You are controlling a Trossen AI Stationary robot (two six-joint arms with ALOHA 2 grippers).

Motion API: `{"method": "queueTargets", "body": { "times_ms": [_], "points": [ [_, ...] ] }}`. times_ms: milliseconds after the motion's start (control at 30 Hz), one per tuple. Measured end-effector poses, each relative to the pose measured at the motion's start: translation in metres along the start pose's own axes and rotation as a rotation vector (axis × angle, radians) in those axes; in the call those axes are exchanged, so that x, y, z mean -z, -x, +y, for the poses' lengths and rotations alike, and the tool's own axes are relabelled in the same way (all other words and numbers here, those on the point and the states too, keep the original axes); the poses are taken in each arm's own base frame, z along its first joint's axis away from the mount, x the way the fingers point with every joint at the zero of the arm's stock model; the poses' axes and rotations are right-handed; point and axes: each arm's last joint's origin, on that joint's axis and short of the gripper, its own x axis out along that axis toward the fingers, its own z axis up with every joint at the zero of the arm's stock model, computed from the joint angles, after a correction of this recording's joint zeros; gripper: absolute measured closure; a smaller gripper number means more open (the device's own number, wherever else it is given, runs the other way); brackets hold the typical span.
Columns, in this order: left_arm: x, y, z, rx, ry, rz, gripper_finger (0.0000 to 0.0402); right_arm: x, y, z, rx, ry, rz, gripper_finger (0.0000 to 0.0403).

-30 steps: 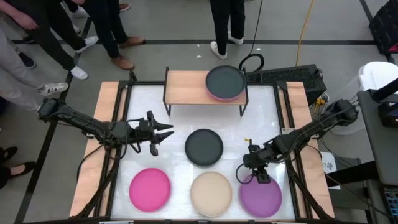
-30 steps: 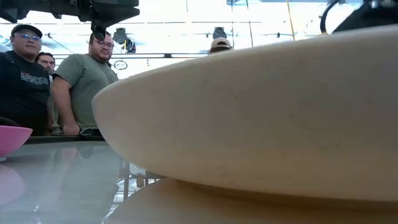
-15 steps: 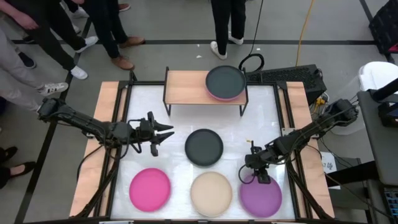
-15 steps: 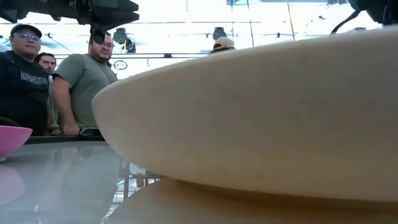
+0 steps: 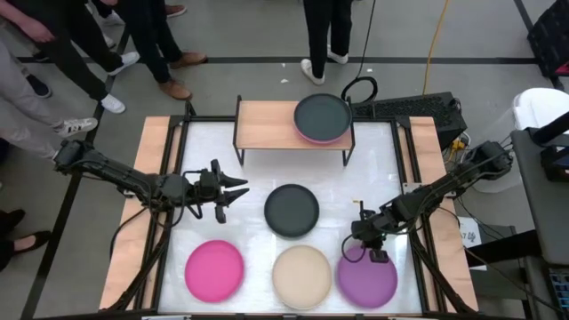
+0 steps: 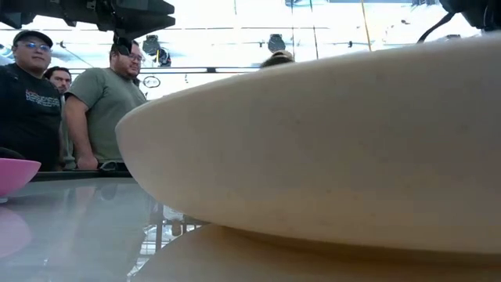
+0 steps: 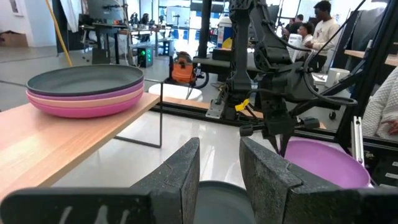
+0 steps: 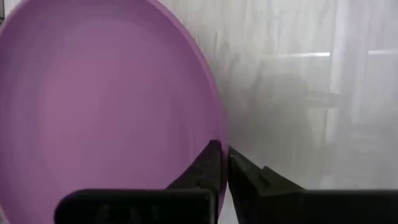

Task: Place and stack plates onto a shelf
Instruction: Put the purple plate on the shelf

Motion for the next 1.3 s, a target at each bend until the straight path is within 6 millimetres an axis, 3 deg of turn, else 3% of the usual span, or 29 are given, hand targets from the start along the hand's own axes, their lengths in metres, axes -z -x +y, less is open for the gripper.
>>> {"method": "queueTargets", "body": {
  "times_ms": [133, 333, 533, 767, 967, 1300],
  "points": [
    [-0.001, 0.0, 0.0, 0.002, -0.013, -0.011, 0.0284, 0.0, 0.012, 0.0, 0.0, -0.013, -0.02, 0.04],
    [-0.006, 0.0, -0.001, 0.005, -0.055, -0.057, 0.0284, -0.011, 0.055, 0.008, -0.031, 0.012, -0.185, 0.0401],
    [-0.006, 0.0, -0.001, 0.001, -0.164, -0.056, 0.0284, -0.027, 0.111, 0.014, 0.047, 0.081, -0.548, 0.0402],
    [-0.012, 0.0, 0.0, -0.001, -0.058, -0.111, 0.0284, -0.058, 0.172, 0.004, 0.257, 0.082, -0.991, 0.0402],
    [-0.013, -0.001, 0.002, -0.015, -0.101, -0.127, 0.0284, -0.093, 0.207, -0.024, 0.379, 0.029, -1.221, 0.0402],
    [-0.022, 0.006, 0.008, -0.116, -0.153, -0.165, 0.0284, -0.172, 0.25, -0.11, 0.482, -0.088, -1.238, 0.0403]
  ]
}}
